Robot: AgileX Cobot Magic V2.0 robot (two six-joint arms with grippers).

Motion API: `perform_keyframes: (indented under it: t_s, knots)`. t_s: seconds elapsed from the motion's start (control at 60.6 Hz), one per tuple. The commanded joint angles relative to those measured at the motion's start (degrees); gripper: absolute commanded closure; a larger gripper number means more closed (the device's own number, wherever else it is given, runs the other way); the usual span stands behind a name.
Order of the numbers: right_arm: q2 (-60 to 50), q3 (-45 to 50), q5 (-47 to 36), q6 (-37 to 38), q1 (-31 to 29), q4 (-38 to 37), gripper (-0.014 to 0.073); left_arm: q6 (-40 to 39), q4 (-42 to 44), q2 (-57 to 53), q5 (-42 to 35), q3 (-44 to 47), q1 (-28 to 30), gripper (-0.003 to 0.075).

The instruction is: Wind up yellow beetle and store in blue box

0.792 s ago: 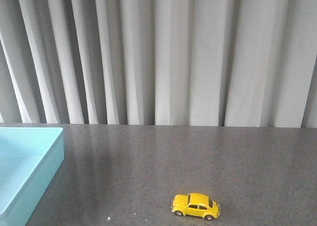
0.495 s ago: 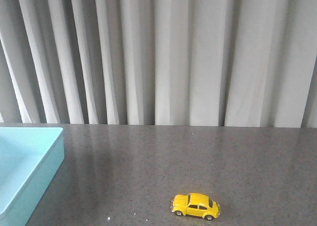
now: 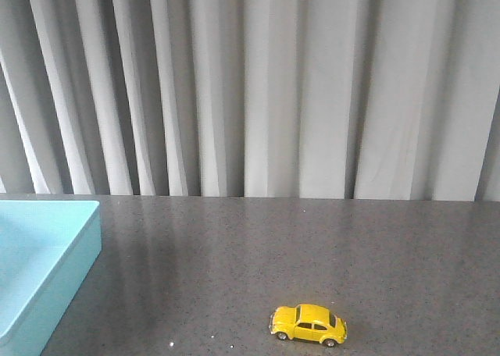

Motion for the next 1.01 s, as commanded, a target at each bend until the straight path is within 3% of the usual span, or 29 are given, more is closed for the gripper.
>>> perform_keyframes:
  t_s: [0.0, 0.248, 0.396, 0.495, 0.578, 0.66, 0.743, 0.875, 0.99]
  knots:
    - [3.45, -7.74, -2.39, -0.15, -0.17, -0.38, 0.0596, -0.44, -0.23, -0.87, -3.99, -0.74, -0.43, 0.0726]
    - [8.37, -19.01, -6.68, -0.43, -0.17, -1.31, 0.0591, -0.44, -0.23, -0.87, -3.99, -0.74, -0.43, 0.0726]
    - [14.73, -29.03, 3.44, -4.09, -0.11, -1.25, 0.0521, -0.44, -0.23, -0.87, -3.99, -0.74, -0.43, 0.0726]
    - [21.02, -36.83, 10.91, -8.96, -0.11, 0.41, 0.0390, -0.44, -0.23, -0.87, -3.99, -0.74, -0.43, 0.0726]
    - [25.59, -41.93, 15.17, -13.62, -0.11, 3.03, 0.0225, -0.44, -0.23, -0.87, -3.99, -0.74, -0.43, 0.0726]
    - [29.29, -44.30, 13.44, -16.72, -0.11, 3.74, 0.0074, -0.44, -0.23, -0.87, -3.99, -0.74, -0.43, 0.0726]
    - [31.73, -44.30, 8.74, -16.66, -0.11, 3.88, -0.0010, -0.44, -0.23, -0.87, -3.99, -0.74, -0.43, 0.0726]
    - [37.57, -48.65, 11.44, -17.61, 0.68, 5.61, -0.0010, -0.44, -0.23, -0.87, -3.99, -0.74, -0.43, 0.0726]
    - [44.77, -57.31, 17.96, -23.46, 4.86, 9.55, 0.0055, -0.44, -0.23, -0.87, -3.99, -0.74, -0.43, 0.0726]
